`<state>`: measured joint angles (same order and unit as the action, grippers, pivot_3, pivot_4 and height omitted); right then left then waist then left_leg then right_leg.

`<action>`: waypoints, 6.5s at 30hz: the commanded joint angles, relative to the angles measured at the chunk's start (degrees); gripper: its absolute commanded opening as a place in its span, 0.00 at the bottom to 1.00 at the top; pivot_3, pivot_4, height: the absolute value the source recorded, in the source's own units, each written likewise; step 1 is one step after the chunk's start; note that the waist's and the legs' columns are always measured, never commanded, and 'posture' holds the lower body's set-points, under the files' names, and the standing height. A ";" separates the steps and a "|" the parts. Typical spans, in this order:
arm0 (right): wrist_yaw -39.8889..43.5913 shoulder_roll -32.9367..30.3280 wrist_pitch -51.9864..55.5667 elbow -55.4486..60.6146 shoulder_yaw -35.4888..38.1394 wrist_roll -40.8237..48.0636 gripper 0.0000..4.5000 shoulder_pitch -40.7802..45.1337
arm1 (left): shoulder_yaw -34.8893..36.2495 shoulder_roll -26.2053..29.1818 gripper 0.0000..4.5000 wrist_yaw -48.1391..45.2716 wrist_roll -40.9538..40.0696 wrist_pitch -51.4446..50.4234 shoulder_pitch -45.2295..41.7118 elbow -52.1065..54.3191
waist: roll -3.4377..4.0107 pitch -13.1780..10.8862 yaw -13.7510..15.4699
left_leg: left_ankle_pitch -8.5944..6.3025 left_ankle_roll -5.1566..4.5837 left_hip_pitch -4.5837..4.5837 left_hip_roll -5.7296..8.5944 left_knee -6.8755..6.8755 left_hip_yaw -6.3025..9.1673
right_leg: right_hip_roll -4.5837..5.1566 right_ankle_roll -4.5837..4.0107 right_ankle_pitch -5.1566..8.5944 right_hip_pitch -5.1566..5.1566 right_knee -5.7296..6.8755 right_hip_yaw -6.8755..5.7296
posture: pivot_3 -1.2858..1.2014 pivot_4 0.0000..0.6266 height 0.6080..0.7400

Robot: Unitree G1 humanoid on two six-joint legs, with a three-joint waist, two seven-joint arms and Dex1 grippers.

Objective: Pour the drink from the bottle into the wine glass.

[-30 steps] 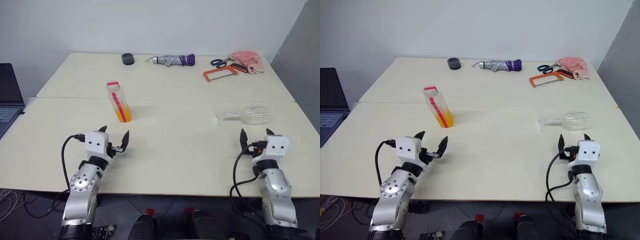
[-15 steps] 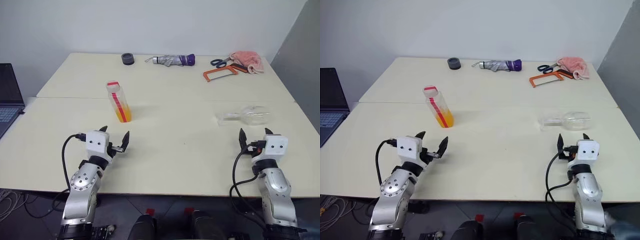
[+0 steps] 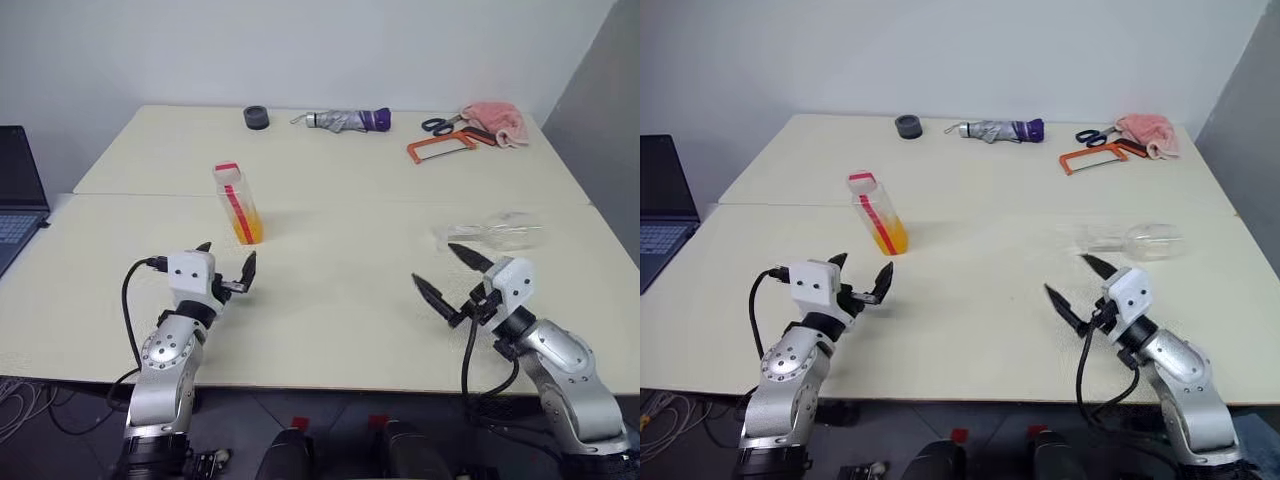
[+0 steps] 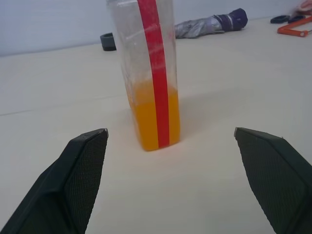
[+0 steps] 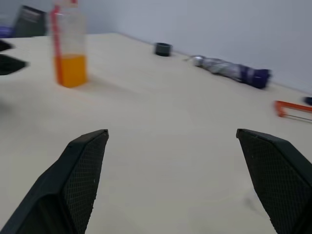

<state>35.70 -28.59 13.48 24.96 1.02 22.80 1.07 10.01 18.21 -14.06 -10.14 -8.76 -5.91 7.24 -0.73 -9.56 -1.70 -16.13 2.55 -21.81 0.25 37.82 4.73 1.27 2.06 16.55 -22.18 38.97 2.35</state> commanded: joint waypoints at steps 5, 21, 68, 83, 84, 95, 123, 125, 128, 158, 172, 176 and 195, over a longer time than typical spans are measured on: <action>5.81 -4.93 11.92 6.15 -2.09 8.89 1.00 9.01 | -1.46 -1.32 0.99 4.11 2.57 -3.23 -7.58 0.76 | -0.10 -0.02 0.10 | 0.00 0.00 -0.06 0.09 -0.02 0.08 | -0.03 0.00 0.00 0.00 -0.04 -0.09 | 0.52 0.24 1.00; 9.83 -4.52 15.53 3.98 -3.15 11.97 1.00 15.17 | -1.04 -3.28 0.99 10.79 4.89 -5.58 -18.50 -8.08 | -0.26 -0.12 0.10 | 0.00 0.00 -0.09 0.10 0.01 0.06 | 0.01 0.01 -0.01 -0.03 -0.04 -0.08 | 0.52 0.24 1.00; 14.13 -2.56 20.00 -0.92 -4.39 13.14 1.00 25.27 | -2.42 -4.45 0.58 17.27 9.78 -2.38 -34.51 -26.46 | -0.43 -0.22 0.18 | 0.01 0.02 -0.18 0.10 0.02 0.09 | 0.10 0.00 -0.02 -0.11 -0.03 -0.09 | 0.52 0.24 1.00; 9.88 -1.79 20.45 1.53 -0.92 14.06 1.00 24.11 | -3.36 -5.86 0.40 6.10 2.29 -0.13 -29.52 -19.12 | -0.43 -0.22 0.24 | 0.02 0.03 -0.19 0.07 0.02 0.10 | 0.17 0.00 -0.02 -0.12 -0.02 -0.10 | 0.52 0.24 1.00; 8.56 -2.06 20.99 2.59 0.44 14.48 1.00 23.27 | -4.45 -5.74 0.40 1.92 0.48 -0.20 -29.02 -18.16 | -0.44 -0.22 0.28 | 0.02 0.04 -0.20 0.06 0.02 0.10 | 0.21 0.00 -0.02 -0.12 -0.02 -0.10 | 0.52 0.24 1.00; -7.53 -1.80 30.08 13.24 2.74 15.06 1.00 23.30 | -17.75 -0.08 0.40 -39.60 -9.12 -1.17 -28.45 -15.39 | -0.39 -0.26 -0.25 | 0.02 0.04 -0.26 0.15 0.00 0.04 | 0.11 0.00 -0.01 -0.15 -0.07 -0.07 | 0.52 0.24 1.00; -11.02 7.10 29.25 6.76 -7.96 5.49 0.86 27.24 | -17.76 -1.94 0.40 -49.48 -9.20 3.66 -32.02 -21.28 | -0.35 -0.29 -0.14 | -0.01 -0.01 -0.25 0.11 0.01 0.09 | 0.03 -0.03 0.00 -0.17 -0.03 -0.09 | 0.52 0.24 1.00; -9.66 6.89 29.36 6.58 -8.17 6.14 0.71 27.23 | -17.59 -1.88 0.40 -49.82 -9.72 2.98 -32.01 -20.74 | -0.35 -0.29 -0.14 | -0.01 -0.01 -0.25 0.11 0.02 0.10 | 0.03 -0.03 0.00 -0.17 -0.03 -0.09 | 0.52 0.24 1.00; -6.52 6.22 29.64 6.53 -8.51 7.45 0.47 27.45 | -17.47 -1.77 0.40 -50.50 -10.30 1.92 -32.36 -20.09 | -0.34 -0.30 -0.14 | -0.01 -0.01 -0.25 0.12 0.02 0.09 | 0.02 -0.03 0.00 -0.17 -0.03 -0.09 | 0.52 0.24 1.00; -14.89 6.61 31.24 16.82 -5.36 6.44 0.88 23.24 | -17.28 -2.00 0.40 -54.67 -9.71 -0.55 -38.16 -24.37 | -0.34 -0.68 -0.11 | 0.09 0.14 -0.91 0.08 0.14 0.16 | 0.12 -0.04 -0.01 -0.82 0.12 -0.09 | 0.52 0.24 1.00; -20.51 12.35 28.90 13.55 -8.48 -0.10 0.84 23.45 | -17.80 -3.12 0.40 -55.57 -8.19 2.31 -39.25 -27.33 | -0.34 -0.68 -0.14 | 0.14 0.23 -1.06 0.12 0.15 0.05 | 0.06 -0.04 -0.02 -1.03 0.15 -0.04 | 0.52 0.24 1.00; -18.86 11.65 28.59 12.92 -8.67 0.22 0.60 23.26 | -17.69 -2.97 0.40 -55.63 -7.98 2.66 -39.08 -27.37 | -0.34 -0.68 -0.15 | 0.14 0.22 -1.06 0.12 0.15 0.05 | 0.06 -0.04 -0.02 -1.03 0.15 -0.04 | 0.52 0.24 1.00; 25.67 -9.77 21.14 -13.85 -8.51 7.12 0.41 39.81 | -19.50 -0.36 0.40 -61.63 -7.55 3.62 -39.00 -25.83 | -0.26 -0.74 -0.18 | 0.00 -0.02 -1.05 0.10 0.14 -0.10 | -0.10 -0.08 -0.04 -1.02 0.14 -0.14 | 0.52 0.24 1.00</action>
<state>61.73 -37.76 34.48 11.29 -9.78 29.93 41.71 -11.63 17.46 -76.54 -16.59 -5.94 -43.80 -20.74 -0.98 -10.30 -1.88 -16.12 2.54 -22.89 0.34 37.96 4.65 1.19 1.97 16.50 -23.23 39.10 2.24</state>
